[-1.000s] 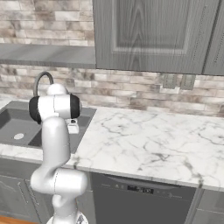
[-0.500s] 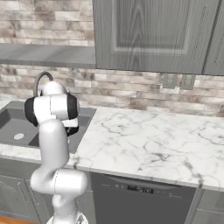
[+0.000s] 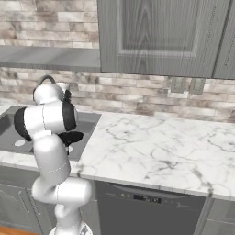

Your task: Move the pot and pan from the stove into the sink.

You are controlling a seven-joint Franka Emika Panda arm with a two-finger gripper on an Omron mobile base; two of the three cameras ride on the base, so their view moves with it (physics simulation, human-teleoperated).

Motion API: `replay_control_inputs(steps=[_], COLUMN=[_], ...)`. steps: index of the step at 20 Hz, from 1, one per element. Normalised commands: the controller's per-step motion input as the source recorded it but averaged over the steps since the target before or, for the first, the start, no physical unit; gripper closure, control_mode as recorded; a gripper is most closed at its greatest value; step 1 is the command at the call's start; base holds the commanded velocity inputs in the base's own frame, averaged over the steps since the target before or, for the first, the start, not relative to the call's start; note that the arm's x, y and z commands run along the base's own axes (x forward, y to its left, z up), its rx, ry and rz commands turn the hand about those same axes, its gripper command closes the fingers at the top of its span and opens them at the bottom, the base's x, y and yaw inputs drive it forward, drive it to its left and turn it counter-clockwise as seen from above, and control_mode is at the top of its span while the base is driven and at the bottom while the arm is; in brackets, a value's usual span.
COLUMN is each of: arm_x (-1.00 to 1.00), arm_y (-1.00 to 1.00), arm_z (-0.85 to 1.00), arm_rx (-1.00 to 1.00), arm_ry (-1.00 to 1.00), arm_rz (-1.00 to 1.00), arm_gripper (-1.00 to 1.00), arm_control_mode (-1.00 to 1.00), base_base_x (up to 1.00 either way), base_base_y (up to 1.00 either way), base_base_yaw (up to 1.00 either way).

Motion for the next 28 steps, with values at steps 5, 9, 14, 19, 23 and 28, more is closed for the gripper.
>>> replay_control_inputs(steps=[5, 9, 14, 19, 23, 28], arm_x=[-1.00, -1.00, -0.98, -0.83, -0.74, -0.67], arm_y=[-0.20, -0.18, -0.28, -0.30, -0.27, -0.23], arm_z=[0.27, 0.34, 0.25, 0.15, 0.25, 0.41], arm_rx=[0.00, 0.00, 0.00, 0.00, 0.00, 0.00], arm_ry=[-0.01, -0.06, -0.17, -0.28, -0.33, -0.36], arm_rz=[0.05, 0.05, 0.07, 0.09, 0.09, 0.08], arm_gripper=[-1.00, -1.00, -1.00, -1.00, -1.00, -1.00], arm_control_mode=[-1.00, -1.00, -1.00, -1.00, -1.00, -1.00], base_base_x=[0.00, 0.00, 0.00, 0.00, 0.00, 0.00], base_base_y=[0.00, 0.00, 0.00, 0.00, 0.00, 0.00], base_base_yaw=[0.00, 0.00, 0.00, 0.00, 0.00, 0.00])
